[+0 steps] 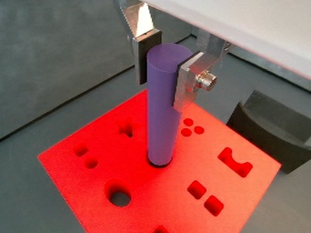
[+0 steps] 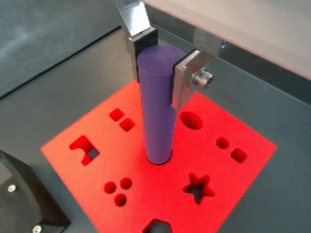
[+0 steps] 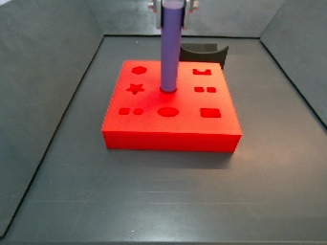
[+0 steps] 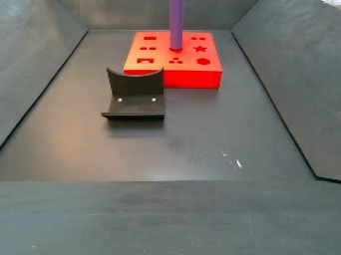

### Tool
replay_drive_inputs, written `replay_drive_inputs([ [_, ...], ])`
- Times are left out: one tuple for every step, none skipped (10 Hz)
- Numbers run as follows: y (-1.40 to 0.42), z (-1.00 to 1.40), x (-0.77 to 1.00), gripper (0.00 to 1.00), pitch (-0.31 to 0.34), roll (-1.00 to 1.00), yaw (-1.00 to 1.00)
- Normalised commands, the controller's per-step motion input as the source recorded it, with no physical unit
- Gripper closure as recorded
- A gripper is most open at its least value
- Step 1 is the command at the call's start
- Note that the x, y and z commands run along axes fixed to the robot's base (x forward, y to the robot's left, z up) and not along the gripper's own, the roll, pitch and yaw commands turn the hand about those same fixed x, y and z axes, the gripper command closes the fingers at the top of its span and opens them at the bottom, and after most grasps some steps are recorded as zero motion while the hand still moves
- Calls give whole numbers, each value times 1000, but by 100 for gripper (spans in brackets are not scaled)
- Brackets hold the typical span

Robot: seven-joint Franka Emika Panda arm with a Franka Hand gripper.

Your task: Insert the round object.

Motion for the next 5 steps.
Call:
replay_drive_inputs([
  [0, -246, 0, 100, -83, -69, 0],
  [0, -291, 0, 100, -90, -29, 0],
  [0, -309, 0, 100, -96, 0, 0],
  [0, -97, 46, 100, 0, 0, 0],
  [51, -709, 29, 100, -201, -47, -23],
])
